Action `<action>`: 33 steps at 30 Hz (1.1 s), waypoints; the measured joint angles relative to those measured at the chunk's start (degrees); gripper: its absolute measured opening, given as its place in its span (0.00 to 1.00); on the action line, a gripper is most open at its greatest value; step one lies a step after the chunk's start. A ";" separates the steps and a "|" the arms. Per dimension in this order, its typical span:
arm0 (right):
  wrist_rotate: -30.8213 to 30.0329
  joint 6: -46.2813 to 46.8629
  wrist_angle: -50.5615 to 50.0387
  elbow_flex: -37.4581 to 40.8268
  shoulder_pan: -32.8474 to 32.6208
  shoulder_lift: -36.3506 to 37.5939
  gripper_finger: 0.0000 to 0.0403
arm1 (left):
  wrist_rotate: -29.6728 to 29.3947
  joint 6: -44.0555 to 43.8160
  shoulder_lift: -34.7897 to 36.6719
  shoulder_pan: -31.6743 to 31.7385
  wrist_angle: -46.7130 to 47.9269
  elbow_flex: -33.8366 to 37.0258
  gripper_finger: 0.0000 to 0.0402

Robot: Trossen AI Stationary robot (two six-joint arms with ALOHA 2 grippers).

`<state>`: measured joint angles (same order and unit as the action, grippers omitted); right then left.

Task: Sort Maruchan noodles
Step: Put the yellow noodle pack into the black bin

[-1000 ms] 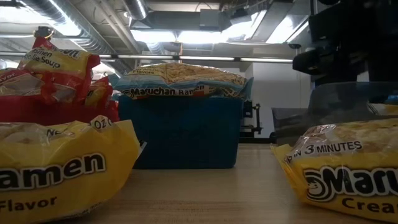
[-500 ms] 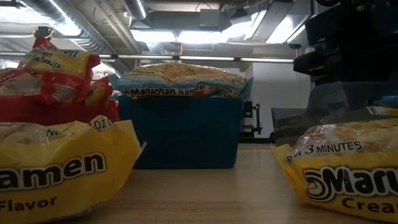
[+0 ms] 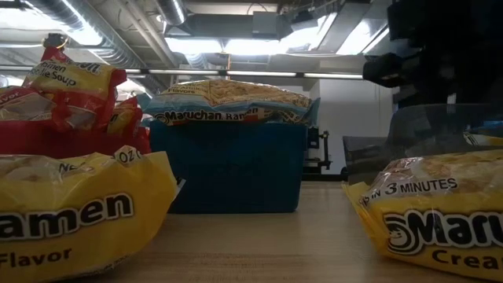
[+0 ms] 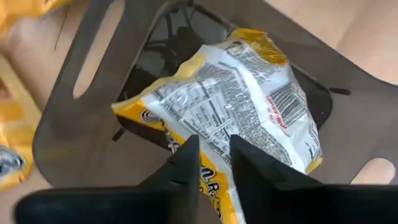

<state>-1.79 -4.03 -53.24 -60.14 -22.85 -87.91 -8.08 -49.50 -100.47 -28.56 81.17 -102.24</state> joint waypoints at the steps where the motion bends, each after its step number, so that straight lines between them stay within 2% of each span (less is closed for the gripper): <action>1: 0.36 -1.13 -0.24 0.00 0.00 -0.15 0.25 | 0.00 -0.02 0.00 0.00 0.00 0.00 0.20; 6: -0.21 -8.45 -1.76 0.07 0.00 -1.28 0.42 | 0.00 -0.04 0.00 0.00 -0.02 0.00 0.20; 10: -1.83 -13.53 -0.16 0.07 0.00 -2.01 0.51 | -0.26 -0.04 -0.02 0.00 -0.14 0.00 0.20; 15: 1.76 -17.11 -1.28 0.09 -0.01 -4.16 0.53 | -0.35 0.02 -0.04 0.00 -0.22 0.00 0.20; 20: 0.38 -17.31 -1.22 0.09 -0.02 -6.21 0.53 | -0.71 0.07 -0.07 0.00 -0.16 0.00 0.20; 22: -0.85 -17.25 -1.12 0.09 -0.02 -6.88 0.50 | -1.00 0.07 -0.07 0.00 -0.16 0.00 0.20; 25: -1.69 -15.56 -1.33 0.09 -0.02 -7.11 0.41 | -1.78 0.09 -0.07 0.00 -0.17 0.00 0.20; 31: -1.68 -10.85 -1.37 0.09 -0.02 -7.22 0.09 | -1.97 0.45 -0.07 0.00 -0.15 0.00 0.20; 33: -1.70 -10.41 -1.35 0.09 -0.02 -7.22 0.03 | -1.97 0.51 -0.07 0.00 -0.15 0.00 0.20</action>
<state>-3.50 -14.44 -54.59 -60.05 -22.87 -95.13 -10.04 -48.99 -100.53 -28.56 81.01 -102.24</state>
